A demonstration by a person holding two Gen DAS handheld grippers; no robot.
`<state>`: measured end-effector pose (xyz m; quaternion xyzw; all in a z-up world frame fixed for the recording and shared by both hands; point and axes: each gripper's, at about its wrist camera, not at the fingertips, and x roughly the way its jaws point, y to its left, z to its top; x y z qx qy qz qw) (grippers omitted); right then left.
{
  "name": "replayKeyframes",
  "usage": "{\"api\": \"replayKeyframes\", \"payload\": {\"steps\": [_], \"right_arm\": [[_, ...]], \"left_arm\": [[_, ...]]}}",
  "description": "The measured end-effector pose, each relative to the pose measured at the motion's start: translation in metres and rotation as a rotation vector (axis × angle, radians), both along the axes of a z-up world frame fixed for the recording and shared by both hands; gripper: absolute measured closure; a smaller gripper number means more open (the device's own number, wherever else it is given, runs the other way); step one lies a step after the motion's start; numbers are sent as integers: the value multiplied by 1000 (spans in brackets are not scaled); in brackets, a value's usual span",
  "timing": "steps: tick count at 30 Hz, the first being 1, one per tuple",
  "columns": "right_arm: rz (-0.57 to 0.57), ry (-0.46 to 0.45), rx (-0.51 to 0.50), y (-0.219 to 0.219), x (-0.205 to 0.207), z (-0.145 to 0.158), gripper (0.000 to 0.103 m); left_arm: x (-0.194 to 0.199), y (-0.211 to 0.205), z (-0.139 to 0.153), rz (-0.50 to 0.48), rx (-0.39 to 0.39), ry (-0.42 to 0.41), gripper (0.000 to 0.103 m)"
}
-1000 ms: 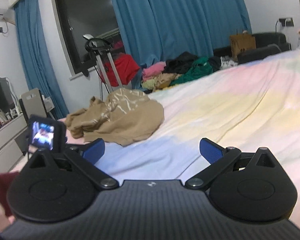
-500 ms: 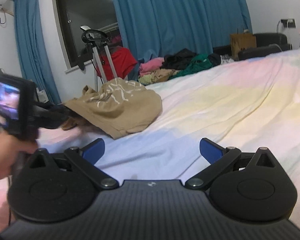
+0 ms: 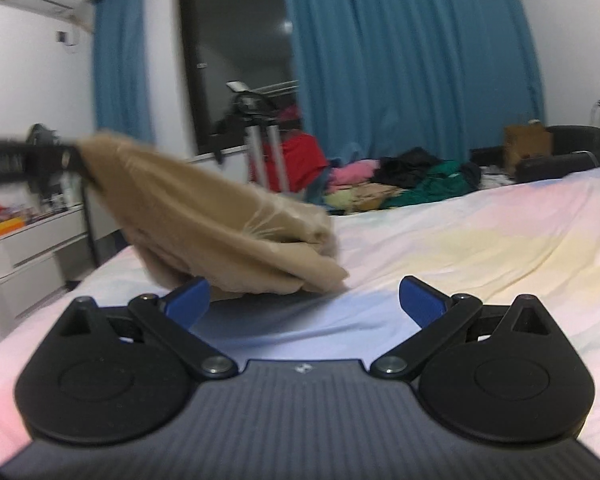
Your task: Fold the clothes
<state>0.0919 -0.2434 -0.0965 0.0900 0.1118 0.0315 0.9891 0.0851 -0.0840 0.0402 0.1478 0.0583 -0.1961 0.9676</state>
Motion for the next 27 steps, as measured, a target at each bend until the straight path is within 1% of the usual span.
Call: {"api": "replayKeyframes", "payload": {"steps": [2, 6, 8, 9, 11, 12, 13, 16, 18, 21, 23, 25, 26, 27], "right_arm": [[45, 7, -14, 10, -13, 5, 0], [126, -11, -71, 34, -33, 12, 0], [172, -17, -87, 44, -36, 13, 1], [196, -19, -94, 49, -36, 12, 4], [237, -7, -113, 60, -34, 9, 10], [256, 5, -124, 64, -32, 7, 16], [265, 26, -137, 68, -29, 3, 26], [286, 103, -173, 78, -16, -9, 36], [299, 129, -186, 81, -8, -17, 39], [317, 167, -209, 90, 4, -30, 39], [316, 184, -238, 97, 12, -38, 39], [313, 203, -256, 101, 20, -46, 40], [308, 214, -242, 98, 22, -48, 43], [301, 224, -224, 96, 23, -50, 53]], "left_arm": [[-28, 6, 13, -35, -45, -5, 100], [-76, 24, 34, -98, -138, -63, 100], [-90, 33, 39, -111, -185, -77, 100], [-93, 37, 40, -109, -207, -75, 100], [-89, 44, 33, -92, -232, -71, 100], [-87, 47, 29, -83, -245, -69, 100], [-85, 51, 26, -75, -258, -67, 100], [-67, 63, 13, -52, -308, -30, 99], [-54, 71, 5, -42, -332, -8, 99], [-34, 79, -6, -34, -350, 31, 98], [-17, 85, -13, -15, -330, 45, 98], [-5, 89, -22, 6, -295, 39, 98], [3, 91, -27, 19, -285, 45, 97], [10, 93, -30, 31, -286, 59, 97]]}}
